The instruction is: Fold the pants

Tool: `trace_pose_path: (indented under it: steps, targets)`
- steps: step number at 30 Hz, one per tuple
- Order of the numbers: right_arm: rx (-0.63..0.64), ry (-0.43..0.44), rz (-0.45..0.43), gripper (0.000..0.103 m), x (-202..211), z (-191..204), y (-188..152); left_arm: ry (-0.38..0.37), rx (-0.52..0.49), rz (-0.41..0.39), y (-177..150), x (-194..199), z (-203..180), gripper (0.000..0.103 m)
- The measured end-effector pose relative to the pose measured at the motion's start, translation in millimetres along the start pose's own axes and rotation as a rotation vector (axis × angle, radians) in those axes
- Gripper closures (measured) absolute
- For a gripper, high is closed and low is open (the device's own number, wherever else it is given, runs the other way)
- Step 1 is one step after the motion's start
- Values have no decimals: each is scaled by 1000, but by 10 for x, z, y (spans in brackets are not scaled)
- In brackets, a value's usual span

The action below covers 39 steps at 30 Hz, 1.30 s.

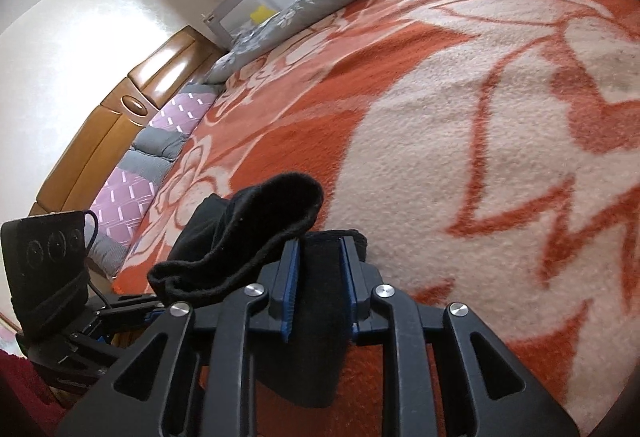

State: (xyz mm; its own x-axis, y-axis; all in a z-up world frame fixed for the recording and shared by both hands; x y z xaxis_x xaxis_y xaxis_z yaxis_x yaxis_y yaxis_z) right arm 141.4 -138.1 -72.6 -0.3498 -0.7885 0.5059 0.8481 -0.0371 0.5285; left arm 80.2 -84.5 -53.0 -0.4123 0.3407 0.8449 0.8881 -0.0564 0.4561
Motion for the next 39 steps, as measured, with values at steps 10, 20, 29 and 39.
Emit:
trace_pose_path:
  steps: [10,20,29,39]
  targets:
    - [15,-56,-85,50,320,170,224,-41,31,-28,-19,261,128,50]
    - [150,-102,-118,42,306,716,382,74,165,-128,134,649,777,44]
    - [227,-265,-48,39,28,885,212,184,318,-127,247,626,1524,41]
    - [129,-337,-6,39,-104,705,47,203,367,-76,275,351,1678,41]
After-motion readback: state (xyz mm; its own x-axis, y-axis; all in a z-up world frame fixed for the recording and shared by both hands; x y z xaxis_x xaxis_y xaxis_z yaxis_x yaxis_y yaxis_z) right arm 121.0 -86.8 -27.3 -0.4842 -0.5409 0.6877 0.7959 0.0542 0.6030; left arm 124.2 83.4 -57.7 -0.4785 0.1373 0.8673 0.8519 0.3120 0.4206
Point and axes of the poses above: each gripper's, at about its wrist camera, not at the fingertips, and x roughly against the way its jaws point, z to its left, y to its top, the point moved 7 cm from there along -x, roughly the way its jaws point, and after that the axes turned 10 degrees about y, right-handed, at the moved point
